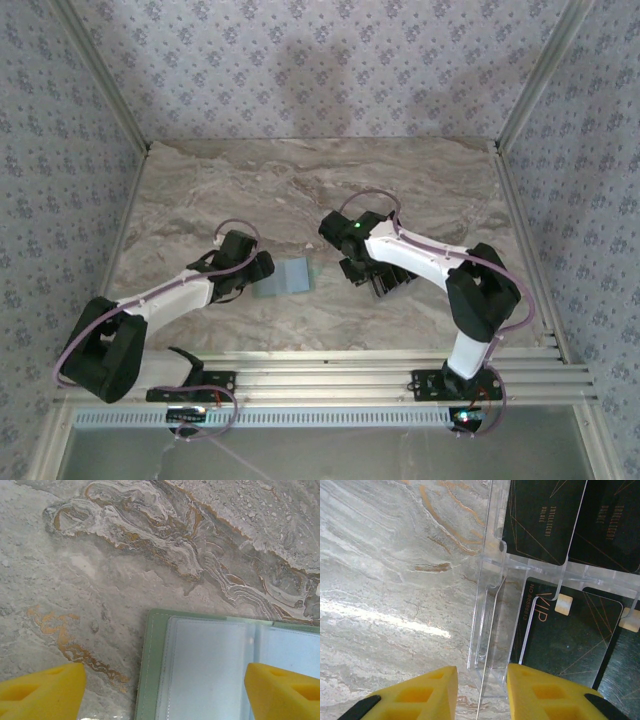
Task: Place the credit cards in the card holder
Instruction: Pick up the credit card from the storage box.
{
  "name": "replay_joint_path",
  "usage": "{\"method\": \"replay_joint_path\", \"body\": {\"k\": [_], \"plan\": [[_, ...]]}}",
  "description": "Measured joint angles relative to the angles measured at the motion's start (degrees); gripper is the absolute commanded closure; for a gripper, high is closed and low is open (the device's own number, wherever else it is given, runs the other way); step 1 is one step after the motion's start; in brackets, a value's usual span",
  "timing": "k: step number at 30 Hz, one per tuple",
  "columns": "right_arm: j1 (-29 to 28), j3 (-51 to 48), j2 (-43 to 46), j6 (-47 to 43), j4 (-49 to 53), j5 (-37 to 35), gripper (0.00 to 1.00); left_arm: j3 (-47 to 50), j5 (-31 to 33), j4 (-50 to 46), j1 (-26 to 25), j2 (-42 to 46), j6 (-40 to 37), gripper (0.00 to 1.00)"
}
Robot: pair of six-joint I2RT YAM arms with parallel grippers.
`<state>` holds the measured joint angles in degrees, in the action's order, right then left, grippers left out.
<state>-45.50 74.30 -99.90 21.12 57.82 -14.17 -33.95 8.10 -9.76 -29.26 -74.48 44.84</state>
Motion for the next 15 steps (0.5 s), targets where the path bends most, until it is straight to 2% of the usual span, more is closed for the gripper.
{"method": "replay_joint_path", "body": {"k": [6,15], "plan": [[0.81,-0.72,-1.62,0.00,-0.92,0.07,0.70,-0.09,0.02,0.15,-0.11,0.00,0.00,0.17],[2.29,-2.29,-2.64,-0.17,-2.14,0.68,0.83,-0.31,0.00,0.39,-0.52,-1.01,0.00,0.17]]}}
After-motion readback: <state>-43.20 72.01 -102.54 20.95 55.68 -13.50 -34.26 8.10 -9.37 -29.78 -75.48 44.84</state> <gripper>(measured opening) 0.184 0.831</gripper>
